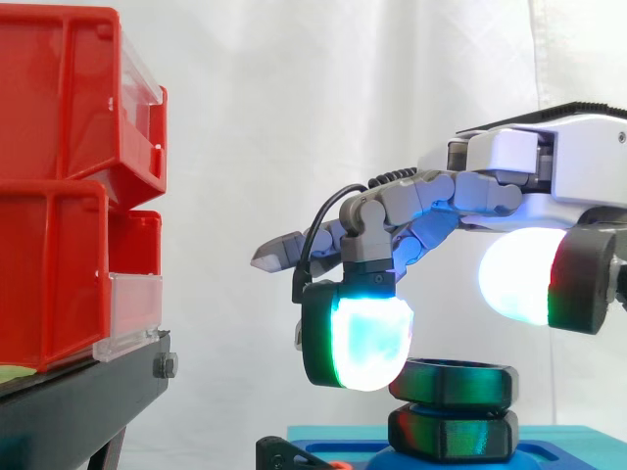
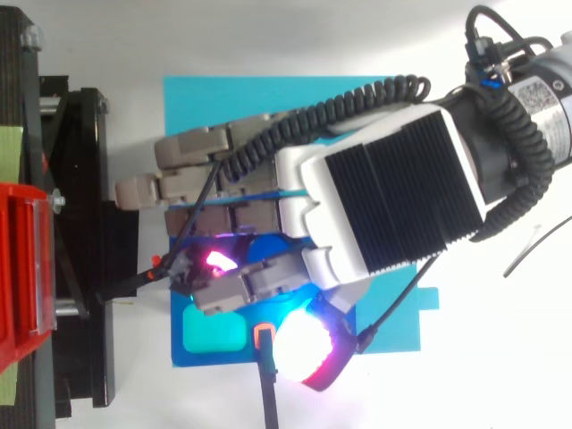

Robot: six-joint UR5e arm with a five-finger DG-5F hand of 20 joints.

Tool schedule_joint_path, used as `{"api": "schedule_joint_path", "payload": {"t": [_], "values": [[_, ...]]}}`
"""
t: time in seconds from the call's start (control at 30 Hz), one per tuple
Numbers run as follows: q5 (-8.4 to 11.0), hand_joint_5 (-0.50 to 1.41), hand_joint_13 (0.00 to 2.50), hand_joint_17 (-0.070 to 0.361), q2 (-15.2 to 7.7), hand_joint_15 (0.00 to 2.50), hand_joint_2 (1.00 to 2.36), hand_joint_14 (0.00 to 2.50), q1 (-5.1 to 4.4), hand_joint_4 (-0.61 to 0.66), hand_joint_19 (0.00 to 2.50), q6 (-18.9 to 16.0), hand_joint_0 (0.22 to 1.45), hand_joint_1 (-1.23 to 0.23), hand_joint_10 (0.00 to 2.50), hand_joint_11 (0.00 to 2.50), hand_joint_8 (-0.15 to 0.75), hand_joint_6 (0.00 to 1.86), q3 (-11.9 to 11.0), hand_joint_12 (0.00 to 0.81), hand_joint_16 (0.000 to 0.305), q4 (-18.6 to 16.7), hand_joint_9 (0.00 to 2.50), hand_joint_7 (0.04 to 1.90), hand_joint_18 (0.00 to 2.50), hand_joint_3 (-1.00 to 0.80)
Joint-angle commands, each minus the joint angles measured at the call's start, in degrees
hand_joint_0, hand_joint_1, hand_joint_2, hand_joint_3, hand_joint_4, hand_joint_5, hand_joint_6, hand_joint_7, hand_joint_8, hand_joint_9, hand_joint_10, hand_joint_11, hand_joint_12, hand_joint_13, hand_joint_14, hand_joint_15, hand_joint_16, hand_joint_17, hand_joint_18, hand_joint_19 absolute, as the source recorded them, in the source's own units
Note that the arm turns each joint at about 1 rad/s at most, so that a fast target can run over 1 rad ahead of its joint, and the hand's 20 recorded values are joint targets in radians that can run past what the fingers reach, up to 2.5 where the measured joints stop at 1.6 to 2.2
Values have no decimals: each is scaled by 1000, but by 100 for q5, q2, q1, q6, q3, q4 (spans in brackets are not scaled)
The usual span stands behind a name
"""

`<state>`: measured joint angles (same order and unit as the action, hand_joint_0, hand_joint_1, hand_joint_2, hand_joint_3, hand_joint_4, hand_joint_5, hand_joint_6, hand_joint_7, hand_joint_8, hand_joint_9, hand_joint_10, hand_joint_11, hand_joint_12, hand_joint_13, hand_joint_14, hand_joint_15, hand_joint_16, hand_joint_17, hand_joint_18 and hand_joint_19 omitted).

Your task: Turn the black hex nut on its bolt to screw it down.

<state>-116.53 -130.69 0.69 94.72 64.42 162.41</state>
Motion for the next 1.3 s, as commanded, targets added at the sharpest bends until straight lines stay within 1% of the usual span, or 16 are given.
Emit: {"api": "schedule_joint_path", "payload": {"t": [0.0,0.1,0.13,0.27,0.43,0.53,0.67,0.7,0.9,0.93,0.97,1.0,1.03,1.07,1.17,1.27], "values": [[-28,-39,320,105,0,0,1000,0,72,43,294,-7,527,-197,0,0,269,503,1,345,47,-25,755,1397,340,-500],[-80,-40,320,105,0,0,1000,0,142,49,294,-7,527,-198,1,0,271,503,1,345,47,-87,754,1394,347,-500],[-168,-40,319,105,0,0,1000,0,221,40,302,-7,527,-199,0,0,269,503,1,345,47,-166,757,1391,349,-500],[-265,-41,320,105,0,0,1000,0,283,52,301,-7,527,-200,0,0,268,503,1,346,47,-183,754,1390,344,-500],[-300,-43,321,105,0,0,1000,0,397,47,302,-7,528,-202,0,0,271,503,1,344,47,-183,758,1379,344,-500],[-388,-44,322,105,0,0,1000,0,476,61,301,-15,527,-203,0,0,270,503,1,345,47,-175,755,1379,349,-500],[-520,-52,323,105,9,0,1000,0,493,72,301,-7,528,-205,0,0,270,503,1,345,47,-148,751,1330,352,-500],[-564,-54,323,105,0,0,1000,0,458,65,302,-7,528,-206,0,0,269,503,1,345,47,-139,752,1316,352,-500],[-564,-72,324,106,9,0,1000,0,388,96,301,-15,527,-207,0,0,271,504,-78,346,47,-131,741,1211,348,-500],[-555,-76,323,106,9,0,1000,0,326,108,299,-15,527,-208,0,0,270,504,-202,347,47,-122,730,1164,351,-500],[-555,-82,323,106,9,0,1000,0,309,125,300,-15,526,-208,0,0,269,504,-245,347,47,-113,726,1128,349,-500],[-555,-84,322,106,9,0,1000,0,256,133,303,-24,527,-207,0,0,270,504,-325,347,47,-60,721,1115,347,-500],[-555,-88,320,106,0,0,1000,0,239,139,300,-24,526,-208,0,0,271,504,-342,347,47,-25,722,1092,346,-500],[-555,-92,318,106,9,0,1000,0,186,161,303,-24,526,-208,0,0,271,504,-351,347,47,10,723,1058,346,-500],[-529,-99,316,106,0,0,1000,0,89,174,303,-24,525,-208,0,0,269,504,-351,346,47,19,712,1015,347,-500],[-450,-103,313,107,0,0,1000,0,1,185,302,-24,525,-208,0,0,270,504,-351,347,48,19,713,978,348,-500]]}}
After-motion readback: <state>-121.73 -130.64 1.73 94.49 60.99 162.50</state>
